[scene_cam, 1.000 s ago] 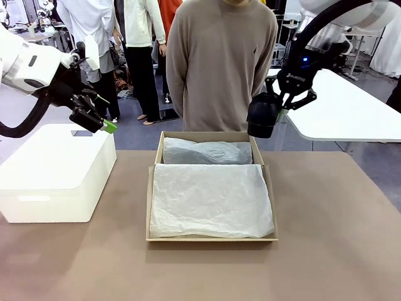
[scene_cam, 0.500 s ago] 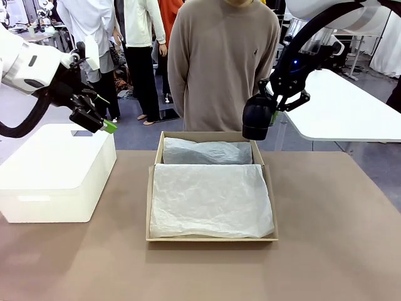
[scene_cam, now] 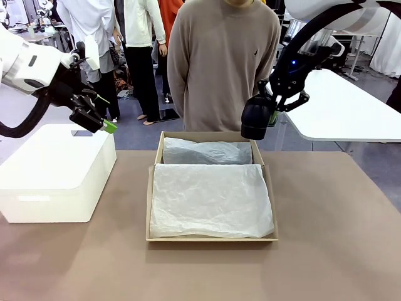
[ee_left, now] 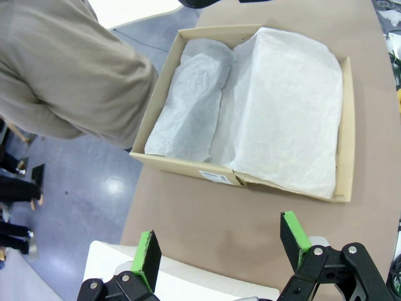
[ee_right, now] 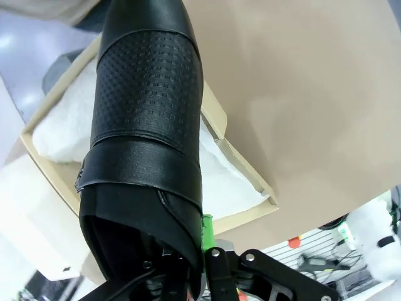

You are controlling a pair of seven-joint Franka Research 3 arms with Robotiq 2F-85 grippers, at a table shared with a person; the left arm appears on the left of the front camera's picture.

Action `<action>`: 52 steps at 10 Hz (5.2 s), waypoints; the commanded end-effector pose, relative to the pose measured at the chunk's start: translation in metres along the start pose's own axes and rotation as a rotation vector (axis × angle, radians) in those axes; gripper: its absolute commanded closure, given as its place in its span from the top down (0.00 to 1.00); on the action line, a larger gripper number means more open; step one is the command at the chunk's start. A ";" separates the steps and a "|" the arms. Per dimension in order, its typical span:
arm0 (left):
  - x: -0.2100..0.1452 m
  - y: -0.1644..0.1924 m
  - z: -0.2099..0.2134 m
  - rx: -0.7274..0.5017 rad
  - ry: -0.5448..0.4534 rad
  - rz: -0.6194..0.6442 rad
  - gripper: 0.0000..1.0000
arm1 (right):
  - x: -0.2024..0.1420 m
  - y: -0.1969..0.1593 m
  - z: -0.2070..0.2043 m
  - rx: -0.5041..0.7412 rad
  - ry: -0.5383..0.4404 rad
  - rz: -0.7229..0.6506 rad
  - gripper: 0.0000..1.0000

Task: Pack the shoes into the box.
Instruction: Place the other shoe of the Shoes into the Shoes Box.

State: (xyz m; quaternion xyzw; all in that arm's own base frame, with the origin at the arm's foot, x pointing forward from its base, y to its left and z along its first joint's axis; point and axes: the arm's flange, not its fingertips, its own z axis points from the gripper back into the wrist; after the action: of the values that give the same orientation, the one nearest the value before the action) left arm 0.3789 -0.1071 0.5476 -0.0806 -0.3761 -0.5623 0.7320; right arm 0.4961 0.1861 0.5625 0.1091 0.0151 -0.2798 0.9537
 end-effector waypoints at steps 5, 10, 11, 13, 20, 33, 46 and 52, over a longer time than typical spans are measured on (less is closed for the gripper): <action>-0.002 0.002 -0.002 -0.012 -0.018 -0.011 1.00 | -0.063 0.066 -0.008 -0.029 -0.064 -0.479 0.00; -0.002 0.002 -0.002 -0.012 -0.018 -0.011 1.00 | -0.087 0.140 -0.039 0.000 -0.125 -0.606 0.00; -0.002 0.002 -0.002 -0.012 -0.018 -0.011 1.00 | -0.090 0.148 -0.042 -0.008 -0.156 -0.613 0.00; -0.002 0.002 -0.002 -0.012 -0.018 -0.011 1.00 | -0.089 0.131 -0.049 -0.021 -0.090 -0.579 0.00; -0.002 0.002 -0.002 -0.012 -0.018 -0.011 1.00 | -0.090 0.142 -0.057 -0.045 -0.116 -0.680 0.00; -0.002 0.002 -0.002 -0.012 -0.018 -0.011 1.00 | -0.098 0.193 -0.131 0.048 -0.221 -1.003 0.00; -0.002 0.002 -0.002 -0.012 -0.018 -0.011 1.00 | -0.084 0.194 -0.191 -0.022 -0.208 -1.000 0.00; -0.002 0.002 -0.002 -0.012 -0.018 -0.011 1.00 | -0.086 0.197 -0.204 -0.073 -0.180 -1.008 0.00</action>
State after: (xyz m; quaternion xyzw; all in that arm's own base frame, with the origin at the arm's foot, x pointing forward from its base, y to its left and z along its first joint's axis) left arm 0.3789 -0.1069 0.5476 -0.0806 -0.3761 -0.5622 0.7321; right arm 0.5310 0.4321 0.4057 0.0313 -0.0113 -0.7037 0.7097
